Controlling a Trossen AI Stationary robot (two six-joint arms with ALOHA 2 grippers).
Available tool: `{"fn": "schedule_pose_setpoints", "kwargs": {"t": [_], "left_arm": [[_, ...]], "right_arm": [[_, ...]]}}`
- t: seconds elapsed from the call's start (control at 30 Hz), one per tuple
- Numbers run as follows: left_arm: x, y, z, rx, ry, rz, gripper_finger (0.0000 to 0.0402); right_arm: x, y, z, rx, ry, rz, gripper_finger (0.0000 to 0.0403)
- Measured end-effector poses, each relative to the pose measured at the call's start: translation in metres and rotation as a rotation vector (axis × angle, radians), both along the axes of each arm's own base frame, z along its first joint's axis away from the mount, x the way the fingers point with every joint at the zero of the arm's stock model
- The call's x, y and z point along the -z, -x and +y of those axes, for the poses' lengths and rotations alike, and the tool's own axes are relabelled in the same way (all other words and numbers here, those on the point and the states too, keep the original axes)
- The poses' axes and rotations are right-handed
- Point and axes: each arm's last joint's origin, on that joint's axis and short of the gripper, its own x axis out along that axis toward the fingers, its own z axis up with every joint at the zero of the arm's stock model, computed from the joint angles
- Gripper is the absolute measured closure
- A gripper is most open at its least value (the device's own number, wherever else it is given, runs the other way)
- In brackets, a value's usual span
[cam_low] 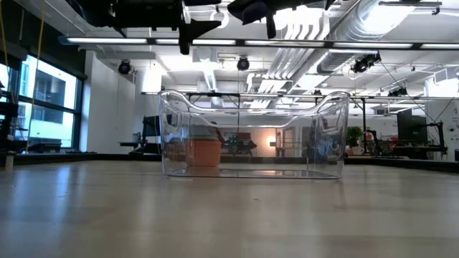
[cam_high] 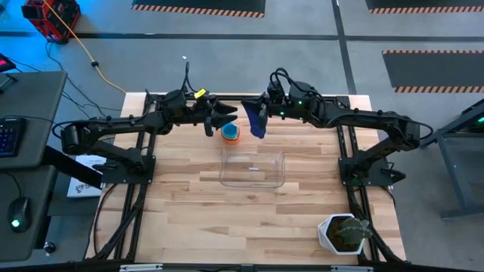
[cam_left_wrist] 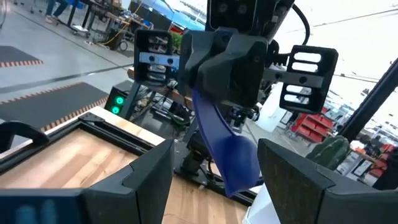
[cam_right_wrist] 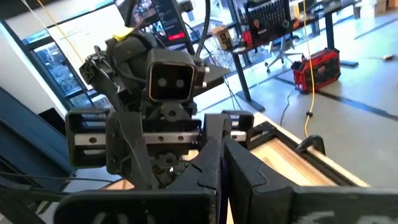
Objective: Nest measuring cups in basket
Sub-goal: Stack the violet measuring cup on top of the light blue measuring cup
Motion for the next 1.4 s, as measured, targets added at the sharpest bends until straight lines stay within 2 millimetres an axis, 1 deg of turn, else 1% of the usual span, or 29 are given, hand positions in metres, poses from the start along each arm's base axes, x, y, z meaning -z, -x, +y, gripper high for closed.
{"fn": "schedule_pose_setpoints", "kwargs": {"t": [0.1, 0.23, 0.33, 0.57, 0.73, 0.83, 0.93, 1.17, 1.3, 1.4], "left_arm": [[0.0, 0.0, 0.0, 0.012, 0.025, -0.001, 0.0181], [-0.001, 0.0, -0.003, 0.124, 0.085, -0.002, 0.0181], [-0.001, 0.0, -0.006, 0.174, 0.081, 0.0, 0.0181], [-0.002, -0.003, -0.011, 0.106, 0.018, -0.013, 0.0181], [-0.004, -0.005, -0.015, 0.076, -0.014, -0.037, 0.0181], [-0.008, -0.005, -0.019, 0.077, -0.033, -0.085, 0.0181], [-0.006, -0.01, -0.021, 0.089, -0.033, -0.108, 0.0181], [0.001, -0.019, -0.019, 0.146, 0.086, -0.121, 0.0181], [-0.001, -0.018, -0.021, 0.226, 0.074, -0.131, 0.0181], [-0.006, -0.016, -0.021, 0.243, 0.049, -0.172, 0.0181]], "right_arm": [[-0.004, 0.003, 0.001, 0.0, 0.018, -0.011, 0.0403], [-0.01, 0.005, 0.003, -0.053, 0.028, -0.051, 0.0403], [-0.014, 0.005, 0.004, -0.091, 0.021, -0.094, 0.0403], [-0.016, 0.005, 0.005, -0.103, 0.015, -0.12, 0.0403], [-0.02, 0.003, 0.013, -0.079, 0.024, -0.165, 0.0403], [-0.02, -0.002, 0.018, -0.071, 0.033, -0.188, 0.0403], [-0.018, -0.007, 0.02, -0.08, 0.045, -0.205, 0.0403], [-0.015, -0.008, 0.02, -0.087, 0.077, -0.175, 0.0403], [-0.015, -0.007, 0.021, -0.109, 0.078, -0.173, 0.0403], [-0.016, -0.007, 0.021, -0.114, 0.064, -0.183, 0.0403]]}}
